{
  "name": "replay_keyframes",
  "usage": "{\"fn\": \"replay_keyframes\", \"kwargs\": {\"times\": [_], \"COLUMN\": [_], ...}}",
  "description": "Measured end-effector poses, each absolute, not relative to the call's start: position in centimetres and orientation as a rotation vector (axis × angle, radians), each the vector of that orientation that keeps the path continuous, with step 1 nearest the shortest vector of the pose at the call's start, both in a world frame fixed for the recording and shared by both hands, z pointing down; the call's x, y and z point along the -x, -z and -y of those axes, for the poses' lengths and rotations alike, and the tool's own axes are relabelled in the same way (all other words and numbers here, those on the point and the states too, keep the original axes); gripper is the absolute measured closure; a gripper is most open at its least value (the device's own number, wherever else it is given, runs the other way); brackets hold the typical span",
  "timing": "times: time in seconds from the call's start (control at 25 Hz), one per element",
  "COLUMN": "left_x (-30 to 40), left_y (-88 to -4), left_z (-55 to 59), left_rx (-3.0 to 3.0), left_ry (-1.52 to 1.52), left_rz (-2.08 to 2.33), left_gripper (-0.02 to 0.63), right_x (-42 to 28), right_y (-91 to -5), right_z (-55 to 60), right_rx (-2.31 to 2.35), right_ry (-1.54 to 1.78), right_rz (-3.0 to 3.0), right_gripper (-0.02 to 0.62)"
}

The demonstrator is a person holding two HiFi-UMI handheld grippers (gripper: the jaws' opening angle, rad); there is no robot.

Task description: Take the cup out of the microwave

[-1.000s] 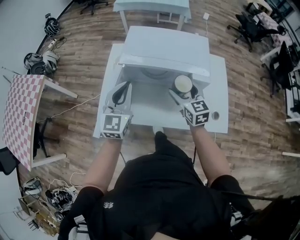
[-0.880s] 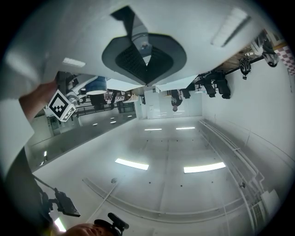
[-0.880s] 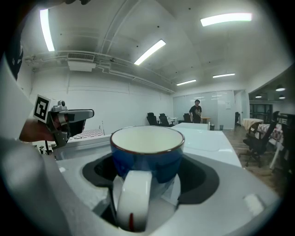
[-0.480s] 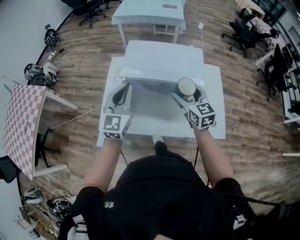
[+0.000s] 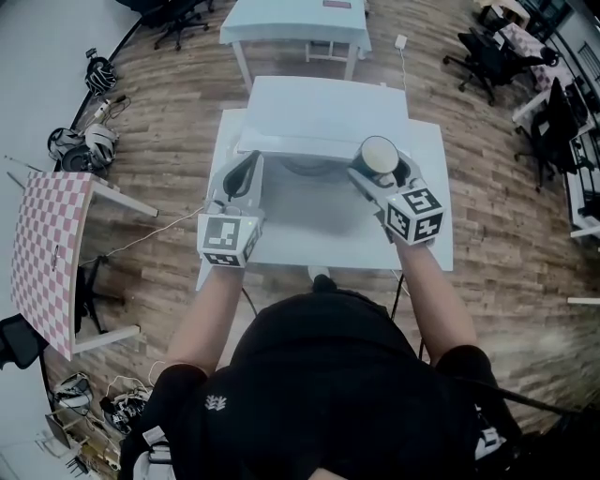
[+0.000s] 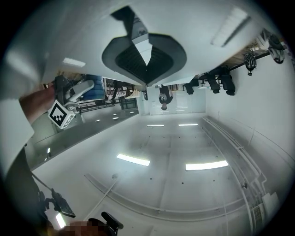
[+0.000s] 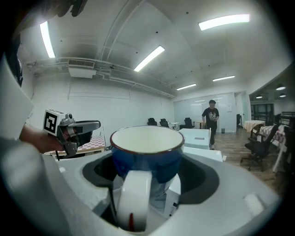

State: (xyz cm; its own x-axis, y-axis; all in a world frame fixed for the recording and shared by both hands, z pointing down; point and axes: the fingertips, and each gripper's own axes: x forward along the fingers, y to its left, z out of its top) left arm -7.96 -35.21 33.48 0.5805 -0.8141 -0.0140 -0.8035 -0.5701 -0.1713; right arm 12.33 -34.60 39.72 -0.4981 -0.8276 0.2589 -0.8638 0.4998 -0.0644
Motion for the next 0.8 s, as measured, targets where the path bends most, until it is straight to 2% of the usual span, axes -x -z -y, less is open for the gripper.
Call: {"fn": "replay_keyframes", "kwargs": {"times": [0.8], "left_x": [9.0], "left_y": [-31.5], "left_z": [36.2], "left_rx": [2.611], "left_ry": [0.090], "left_rz": [-1.386], "left_gripper": [0.599], "right_x": [-12.9], "right_y": [-37.8], "right_z": [35.9], "right_rx": [-1.469], "right_ry": [-0.265], "right_rz": [2.600], "right_gripper": [0.202]}}
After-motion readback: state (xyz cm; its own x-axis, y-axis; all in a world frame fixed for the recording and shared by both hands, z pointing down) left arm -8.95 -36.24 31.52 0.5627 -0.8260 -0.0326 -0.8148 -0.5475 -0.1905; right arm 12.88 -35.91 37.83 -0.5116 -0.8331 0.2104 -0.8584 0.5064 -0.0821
